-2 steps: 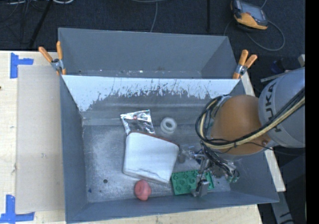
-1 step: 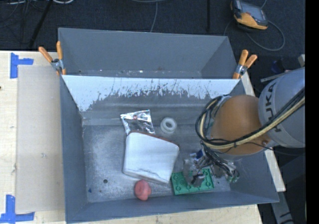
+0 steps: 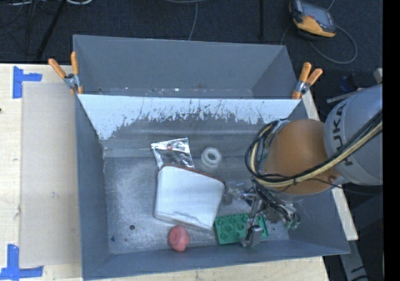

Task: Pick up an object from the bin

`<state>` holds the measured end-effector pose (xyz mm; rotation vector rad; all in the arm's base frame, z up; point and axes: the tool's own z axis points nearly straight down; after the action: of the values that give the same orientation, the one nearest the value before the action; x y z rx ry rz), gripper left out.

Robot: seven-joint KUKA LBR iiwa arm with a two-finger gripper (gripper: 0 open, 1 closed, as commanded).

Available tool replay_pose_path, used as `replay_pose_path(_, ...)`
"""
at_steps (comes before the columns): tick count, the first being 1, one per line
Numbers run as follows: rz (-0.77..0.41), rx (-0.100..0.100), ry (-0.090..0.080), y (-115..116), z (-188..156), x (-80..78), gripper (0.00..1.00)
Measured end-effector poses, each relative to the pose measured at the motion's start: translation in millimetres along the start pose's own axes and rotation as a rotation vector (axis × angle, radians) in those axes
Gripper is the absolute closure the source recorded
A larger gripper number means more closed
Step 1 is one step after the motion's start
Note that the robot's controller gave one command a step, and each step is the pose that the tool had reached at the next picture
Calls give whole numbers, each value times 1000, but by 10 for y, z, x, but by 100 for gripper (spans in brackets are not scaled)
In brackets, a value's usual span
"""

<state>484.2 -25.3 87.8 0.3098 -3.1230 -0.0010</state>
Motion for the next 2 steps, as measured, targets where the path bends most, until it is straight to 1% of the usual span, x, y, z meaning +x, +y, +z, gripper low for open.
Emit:
replay_pose_path(1, 0, 0, 0, 0, 0, 0, 100)
replay_pose_path(2, 0, 0, 0, 0, 0, 0, 0)
